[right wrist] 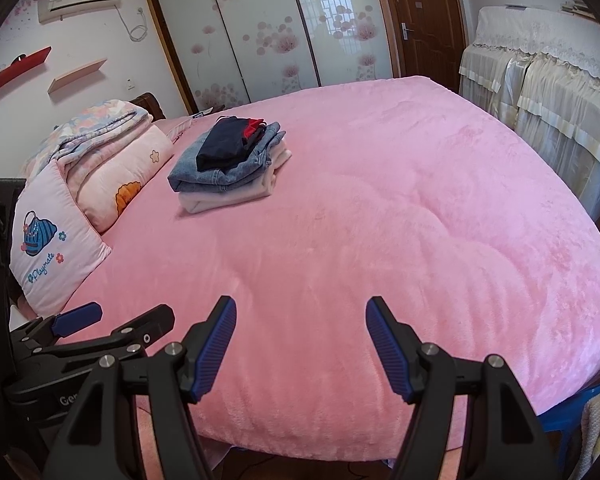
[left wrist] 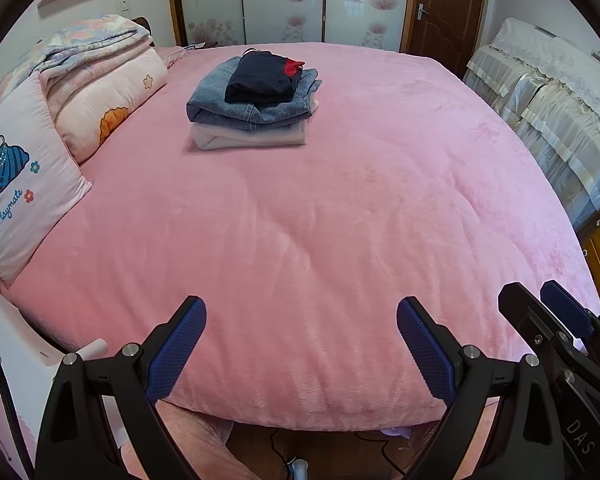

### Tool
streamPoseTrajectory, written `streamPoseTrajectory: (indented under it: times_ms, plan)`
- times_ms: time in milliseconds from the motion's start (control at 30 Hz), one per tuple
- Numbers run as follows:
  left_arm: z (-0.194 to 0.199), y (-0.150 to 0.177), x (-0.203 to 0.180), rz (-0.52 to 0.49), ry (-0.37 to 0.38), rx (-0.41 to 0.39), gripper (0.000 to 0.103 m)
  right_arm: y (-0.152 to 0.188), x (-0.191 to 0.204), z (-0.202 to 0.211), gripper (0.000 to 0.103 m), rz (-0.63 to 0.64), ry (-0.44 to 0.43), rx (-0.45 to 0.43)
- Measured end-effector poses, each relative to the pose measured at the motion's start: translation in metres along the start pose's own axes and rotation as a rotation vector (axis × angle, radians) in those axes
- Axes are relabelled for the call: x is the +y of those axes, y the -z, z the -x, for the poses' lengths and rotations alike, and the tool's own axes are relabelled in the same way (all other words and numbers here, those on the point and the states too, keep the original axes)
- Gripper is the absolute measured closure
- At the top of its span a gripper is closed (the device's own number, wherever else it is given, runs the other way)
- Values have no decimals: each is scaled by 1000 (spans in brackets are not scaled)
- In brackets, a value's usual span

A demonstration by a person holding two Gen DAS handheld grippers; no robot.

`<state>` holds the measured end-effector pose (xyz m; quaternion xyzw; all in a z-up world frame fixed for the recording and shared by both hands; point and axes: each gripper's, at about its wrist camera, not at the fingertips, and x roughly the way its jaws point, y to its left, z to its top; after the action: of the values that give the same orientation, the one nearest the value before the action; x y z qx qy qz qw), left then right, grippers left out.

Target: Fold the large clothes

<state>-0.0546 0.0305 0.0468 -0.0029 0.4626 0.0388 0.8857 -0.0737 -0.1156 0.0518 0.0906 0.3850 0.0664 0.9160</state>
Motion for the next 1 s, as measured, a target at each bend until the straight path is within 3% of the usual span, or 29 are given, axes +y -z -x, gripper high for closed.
streamPoseTrajectory:
  times_ms: [1000]
  plan:
    - [-10, 1, 6, 8, 1, 21, 8, 1, 0, -3, 35, 1, 1, 7]
